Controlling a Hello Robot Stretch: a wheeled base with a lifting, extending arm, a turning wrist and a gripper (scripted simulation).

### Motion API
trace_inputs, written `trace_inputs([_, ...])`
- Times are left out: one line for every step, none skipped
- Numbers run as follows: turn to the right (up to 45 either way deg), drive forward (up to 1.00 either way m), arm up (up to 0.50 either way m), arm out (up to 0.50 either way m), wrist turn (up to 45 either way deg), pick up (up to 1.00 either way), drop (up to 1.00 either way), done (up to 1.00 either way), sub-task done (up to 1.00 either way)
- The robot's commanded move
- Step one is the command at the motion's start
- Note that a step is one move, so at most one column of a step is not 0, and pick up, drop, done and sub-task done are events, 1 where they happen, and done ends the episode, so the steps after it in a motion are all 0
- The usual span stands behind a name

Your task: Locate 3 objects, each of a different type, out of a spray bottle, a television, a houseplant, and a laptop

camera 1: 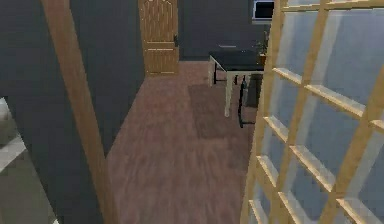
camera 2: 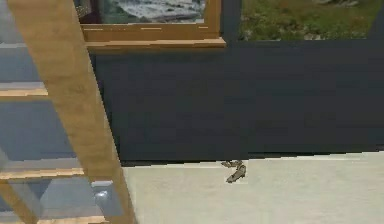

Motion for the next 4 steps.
trace_inputs([0.0, 0.3, 0.0, 0.0, 0.0, 0.0, 0.0, 0.0, 0.0])
trace_inputs([-9.0, 0.0, 0.0, 0.0, 0.0, 0.0, 0.0, 0.0, 0.0])
trace_inputs([0.0, 1.0, 0.0, 0.0, 0.0, 0.0, 0.0, 0.0, 0.0])
trace_inputs([-15.0, 0.0, 0.0, 0.0, 0.0, 0.0, 0.0, 0.0, 0.0])
